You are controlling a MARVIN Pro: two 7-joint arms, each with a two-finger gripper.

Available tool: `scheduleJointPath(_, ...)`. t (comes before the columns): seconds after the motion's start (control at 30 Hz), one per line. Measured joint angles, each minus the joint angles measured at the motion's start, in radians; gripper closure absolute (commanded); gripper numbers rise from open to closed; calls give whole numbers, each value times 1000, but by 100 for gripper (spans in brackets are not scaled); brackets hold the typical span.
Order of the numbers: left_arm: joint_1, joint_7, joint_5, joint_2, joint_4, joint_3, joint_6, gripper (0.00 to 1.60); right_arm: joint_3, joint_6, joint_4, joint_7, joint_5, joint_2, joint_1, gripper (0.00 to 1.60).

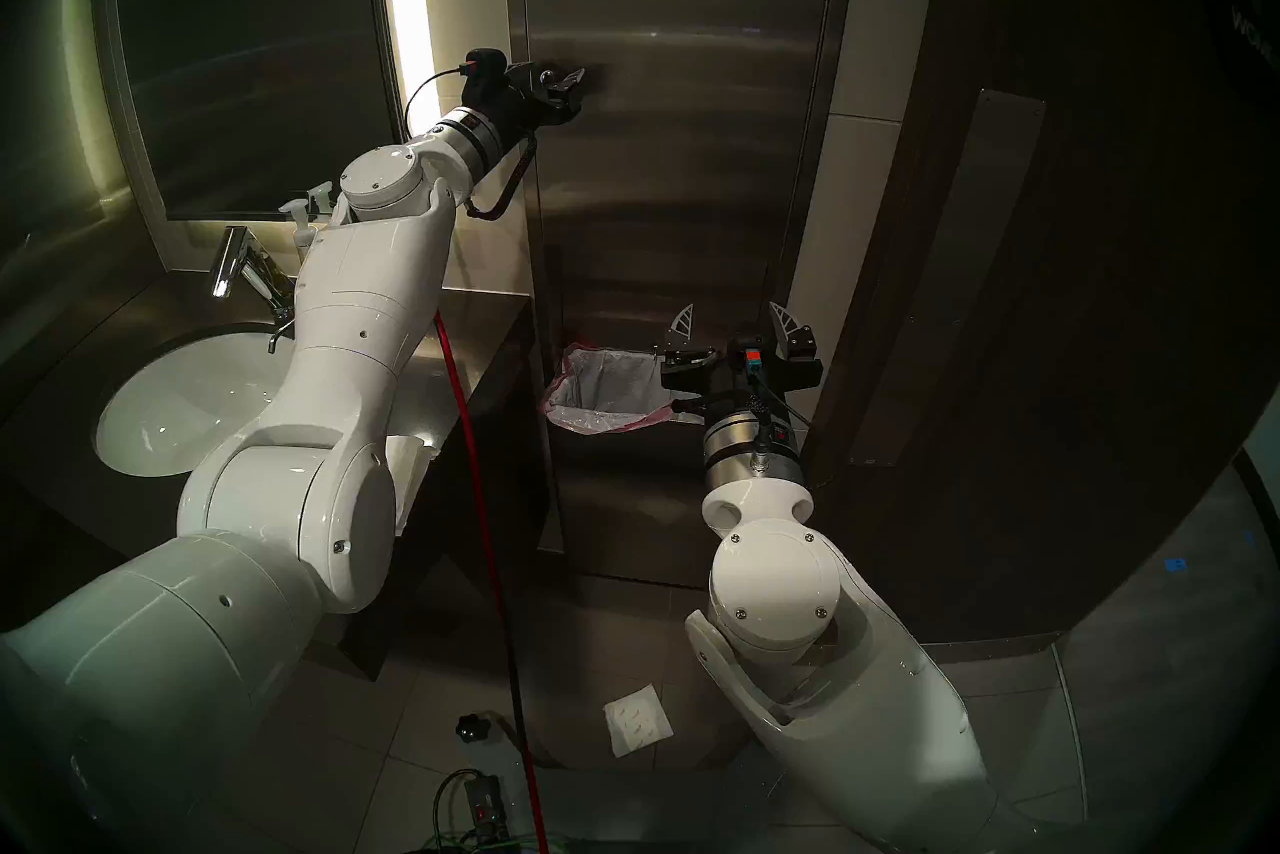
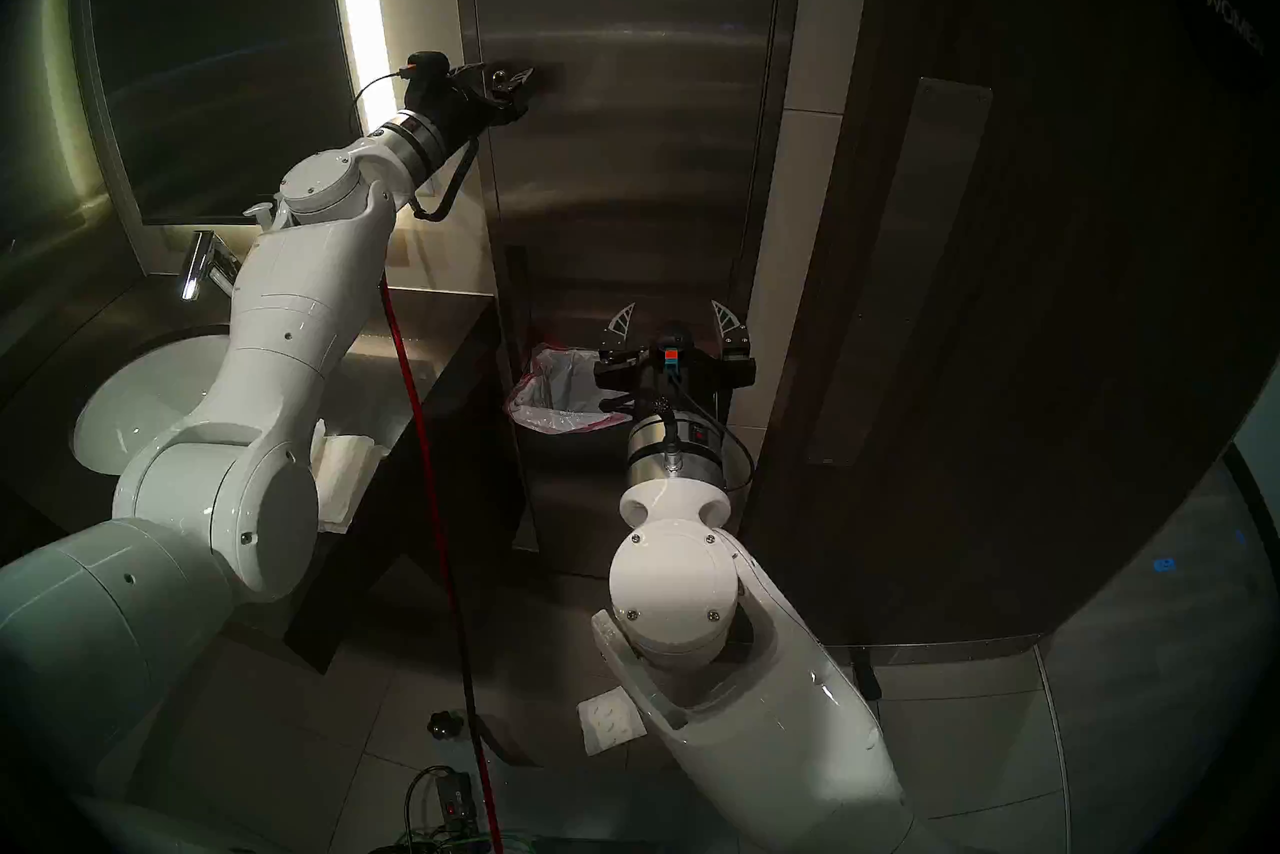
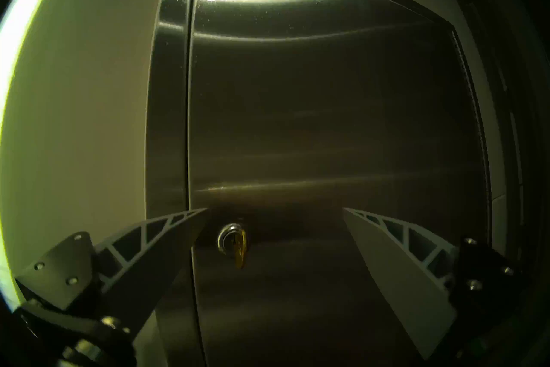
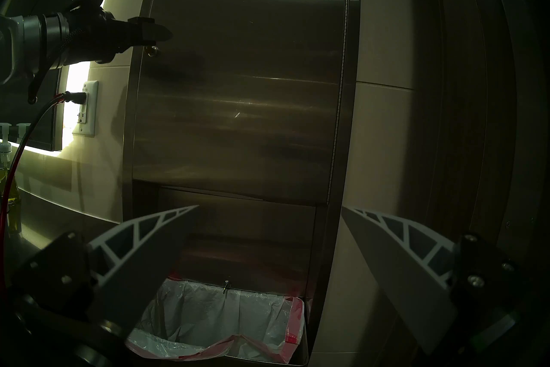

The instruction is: Twist key and close towel dispenser

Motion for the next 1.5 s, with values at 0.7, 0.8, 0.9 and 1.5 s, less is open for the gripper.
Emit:
scheduleJointPath(0.7, 2, 24, -3, 6, -9, -9, 60, 160, 0, 0, 0, 0, 0, 0, 0, 0)
scheduleJointPath(0.8, 1, 24, -28, 1, -12, -23, 96, 160, 0, 0, 0, 0, 0, 0, 0, 0)
scheduleJointPath(0.9, -5, 36, -91, -23, -3, -63, 153, 160, 0, 0, 0, -1, 0, 0, 0, 0)
scheduleJointPath(1.5, -39, 163, -441, -165, 82, -290, 308, 160, 0, -1, 0, -1, 0, 0, 1, 0)
